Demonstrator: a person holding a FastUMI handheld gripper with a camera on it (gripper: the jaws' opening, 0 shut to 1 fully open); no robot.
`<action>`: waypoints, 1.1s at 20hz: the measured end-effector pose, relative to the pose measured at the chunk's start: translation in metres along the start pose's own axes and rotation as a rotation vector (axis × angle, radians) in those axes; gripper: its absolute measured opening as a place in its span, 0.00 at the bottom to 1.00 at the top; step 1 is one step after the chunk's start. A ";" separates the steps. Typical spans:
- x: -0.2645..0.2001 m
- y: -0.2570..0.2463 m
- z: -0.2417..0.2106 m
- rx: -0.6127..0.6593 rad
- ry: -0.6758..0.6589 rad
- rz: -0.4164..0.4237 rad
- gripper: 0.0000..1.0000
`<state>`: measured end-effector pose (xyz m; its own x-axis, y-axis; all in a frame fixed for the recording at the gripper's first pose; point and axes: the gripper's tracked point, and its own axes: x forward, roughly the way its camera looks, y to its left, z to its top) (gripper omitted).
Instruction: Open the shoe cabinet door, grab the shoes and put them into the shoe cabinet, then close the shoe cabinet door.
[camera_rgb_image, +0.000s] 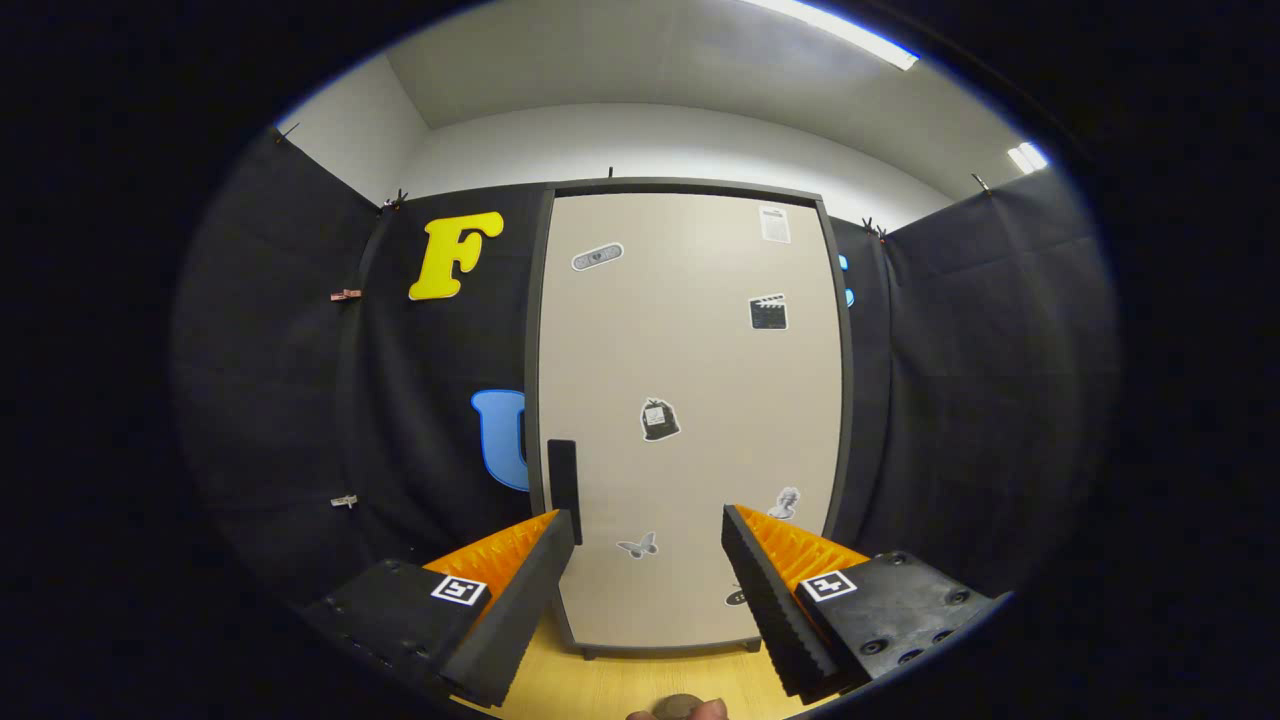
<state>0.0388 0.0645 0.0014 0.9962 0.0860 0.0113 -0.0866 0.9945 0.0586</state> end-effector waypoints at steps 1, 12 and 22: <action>0.008 0.008 -0.003 0.004 -0.001 0.013 0.97; 0.130 0.069 -0.049 0.004 0.043 0.049 0.98; 0.195 0.069 -0.086 0.010 0.072 -0.027 0.65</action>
<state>0.2271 0.1553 -0.0778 0.9960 0.0635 -0.0620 -0.0593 0.9960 0.0675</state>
